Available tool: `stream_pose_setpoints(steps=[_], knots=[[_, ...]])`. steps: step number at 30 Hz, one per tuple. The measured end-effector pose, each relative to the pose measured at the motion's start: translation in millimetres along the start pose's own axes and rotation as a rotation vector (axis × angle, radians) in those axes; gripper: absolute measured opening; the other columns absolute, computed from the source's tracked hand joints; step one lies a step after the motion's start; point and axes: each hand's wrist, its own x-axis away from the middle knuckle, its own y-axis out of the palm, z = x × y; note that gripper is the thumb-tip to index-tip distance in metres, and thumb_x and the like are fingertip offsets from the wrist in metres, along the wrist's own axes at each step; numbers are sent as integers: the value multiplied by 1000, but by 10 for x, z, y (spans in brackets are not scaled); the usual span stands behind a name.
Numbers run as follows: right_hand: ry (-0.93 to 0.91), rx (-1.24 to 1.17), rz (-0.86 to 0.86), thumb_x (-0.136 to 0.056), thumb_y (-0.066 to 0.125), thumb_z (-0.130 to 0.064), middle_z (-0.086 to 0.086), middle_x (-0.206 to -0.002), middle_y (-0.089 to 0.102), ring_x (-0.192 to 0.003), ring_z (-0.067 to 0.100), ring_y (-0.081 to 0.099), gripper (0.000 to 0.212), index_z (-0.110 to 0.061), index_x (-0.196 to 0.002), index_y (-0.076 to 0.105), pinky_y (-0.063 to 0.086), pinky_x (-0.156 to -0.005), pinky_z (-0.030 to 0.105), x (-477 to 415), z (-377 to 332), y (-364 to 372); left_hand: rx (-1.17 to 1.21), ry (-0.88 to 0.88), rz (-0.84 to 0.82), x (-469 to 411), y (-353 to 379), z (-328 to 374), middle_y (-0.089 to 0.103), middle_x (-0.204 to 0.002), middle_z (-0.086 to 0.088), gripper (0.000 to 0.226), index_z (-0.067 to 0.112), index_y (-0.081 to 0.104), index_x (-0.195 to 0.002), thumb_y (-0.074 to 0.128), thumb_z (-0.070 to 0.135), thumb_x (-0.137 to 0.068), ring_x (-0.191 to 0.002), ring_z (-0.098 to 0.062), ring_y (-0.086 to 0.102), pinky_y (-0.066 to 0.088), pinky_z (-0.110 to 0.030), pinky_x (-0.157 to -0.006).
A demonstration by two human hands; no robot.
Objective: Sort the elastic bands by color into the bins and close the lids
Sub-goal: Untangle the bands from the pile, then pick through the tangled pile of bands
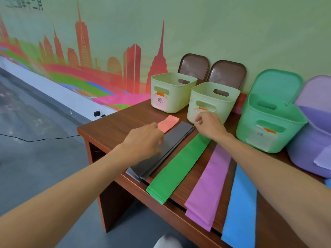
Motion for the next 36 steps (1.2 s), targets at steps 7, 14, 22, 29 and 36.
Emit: stream_pose_setpoints(steps=[7, 14, 22, 29, 36], knots=[[-110, -28, -279, -86, 66, -18, 0, -95, 72, -79, 6, 60, 13, -13, -95, 74, 42, -72, 14, 576, 390, -775, 403, 288, 38, -150, -22, 729, 57, -90, 4, 18, 18, 66, -105, 62, 22, -88, -78, -5, 51, 44, -22, -74], [-31, 26, -377, -88, 65, -20, -2, -80, 70, -65, 14, 67, 10, -13, -94, 70, 47, -70, 16, 1323, 1035, -1639, 708, 412, -31, -244, 116, 1773, 65, -81, 4, 15, 17, 68, -98, 61, 12, -86, -78, -13, 62, 48, -26, -71], [227, -70, -217, -89, 63, -17, 0, -88, 70, -66, -2, 62, 9, -12, -92, 71, 45, -61, 7, 2196, 2007, -2190, 797, 520, -164, -316, 441, 2874, 67, -89, 3, 11, 23, 68, -95, 59, 19, -90, -84, -15, 62, 47, -26, -83], [421, -237, 290, -87, 65, -14, -7, -83, 69, -69, -5, 60, 9, -20, -88, 72, 43, -63, 5, 2679, 2744, -1946, 910, 462, -97, -421, 859, 3541, 64, -97, 9, 10, 26, 64, -95, 55, 25, -92, -91, -5, 58, 44, -17, -84], [666, -232, 453, -87, 65, -23, 3, -87, 72, -84, 15, 63, 11, -15, -88, 72, 37, -72, 16, 3017, 3195, -1679, 1132, 316, -144, -591, 1012, 3746, 62, -86, 2, 24, 18, 57, -93, 57, 41, -89, -79, -10, 55, 43, -21, -75]])
